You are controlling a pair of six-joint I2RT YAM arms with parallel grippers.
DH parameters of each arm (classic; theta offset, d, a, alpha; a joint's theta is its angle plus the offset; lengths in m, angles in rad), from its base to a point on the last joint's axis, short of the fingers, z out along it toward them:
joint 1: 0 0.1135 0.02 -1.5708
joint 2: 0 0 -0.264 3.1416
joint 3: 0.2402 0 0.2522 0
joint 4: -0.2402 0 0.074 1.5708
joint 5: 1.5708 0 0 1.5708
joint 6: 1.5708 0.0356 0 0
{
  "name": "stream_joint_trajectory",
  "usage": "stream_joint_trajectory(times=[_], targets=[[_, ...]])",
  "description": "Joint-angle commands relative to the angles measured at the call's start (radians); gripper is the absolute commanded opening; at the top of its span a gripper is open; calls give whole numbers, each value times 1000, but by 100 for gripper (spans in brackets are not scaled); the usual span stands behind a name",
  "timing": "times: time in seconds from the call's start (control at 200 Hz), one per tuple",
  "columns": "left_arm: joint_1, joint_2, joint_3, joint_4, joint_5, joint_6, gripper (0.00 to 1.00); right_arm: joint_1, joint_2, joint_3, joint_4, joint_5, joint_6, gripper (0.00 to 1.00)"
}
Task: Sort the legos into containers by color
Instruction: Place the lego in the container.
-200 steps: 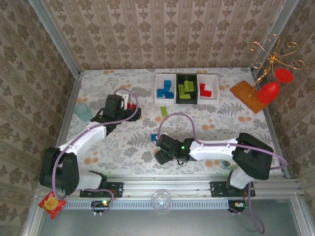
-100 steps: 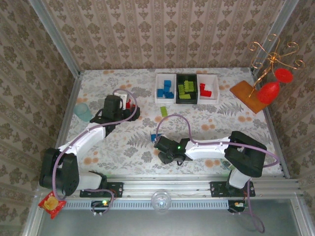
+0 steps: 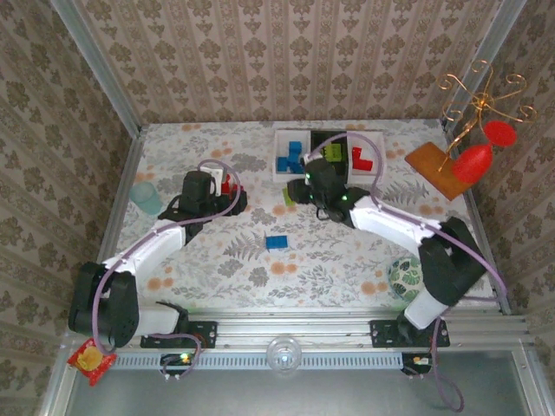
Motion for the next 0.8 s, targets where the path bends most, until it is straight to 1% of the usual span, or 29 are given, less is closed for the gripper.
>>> stream_joint_trajectory(times=[0.0, 0.21, 0.325, 0.44, 0.54, 0.63, 0.695, 0.795], targets=[[8, -29, -16, 27, 38, -29, 86, -37, 147, 147, 57, 40, -47, 41], [9, -50, -32, 43, 58, -40, 86, -97, 437, 476, 1, 78, -75, 44], [8, -54, -35, 50, 76, -47, 85, -127, 574, 645, -45, 61, -75, 46], [9, -61, -35, 48, 81, -48, 85, -146, 675, 784, -93, 49, -78, 48], [8, -63, -37, 51, 81, -47, 85, -158, 729, 870, -114, 30, -85, 50], [8, -59, -36, 49, 83, -47, 85, -166, 749, 936, -154, 17, -96, 56], [8, -56, -37, 49, 79, -45, 86, -168, 737, 955, -170, 5, -112, 58], [10, -51, -35, 44, 71, -42, 86, -166, 675, 929, -178, -14, -127, 63]])
